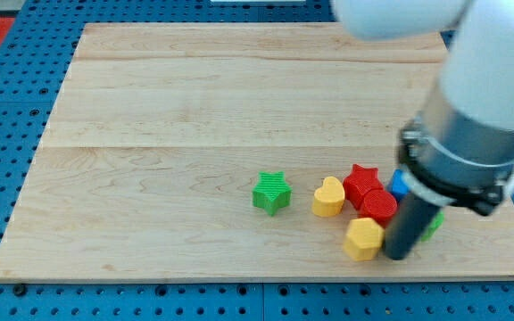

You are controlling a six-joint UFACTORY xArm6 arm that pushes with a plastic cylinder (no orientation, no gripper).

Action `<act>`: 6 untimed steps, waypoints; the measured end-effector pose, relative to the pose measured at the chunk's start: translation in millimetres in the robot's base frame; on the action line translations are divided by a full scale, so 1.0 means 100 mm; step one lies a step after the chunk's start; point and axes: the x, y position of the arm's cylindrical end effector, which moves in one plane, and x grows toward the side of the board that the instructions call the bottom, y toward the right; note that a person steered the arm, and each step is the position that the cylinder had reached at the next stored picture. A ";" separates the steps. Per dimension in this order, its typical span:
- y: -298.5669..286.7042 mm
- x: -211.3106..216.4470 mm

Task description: Move the blue cube towards the up

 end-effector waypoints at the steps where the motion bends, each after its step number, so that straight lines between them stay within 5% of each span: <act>1: -0.06 0.01; 3: 0.90 0.04; 6: 0.65 -0.69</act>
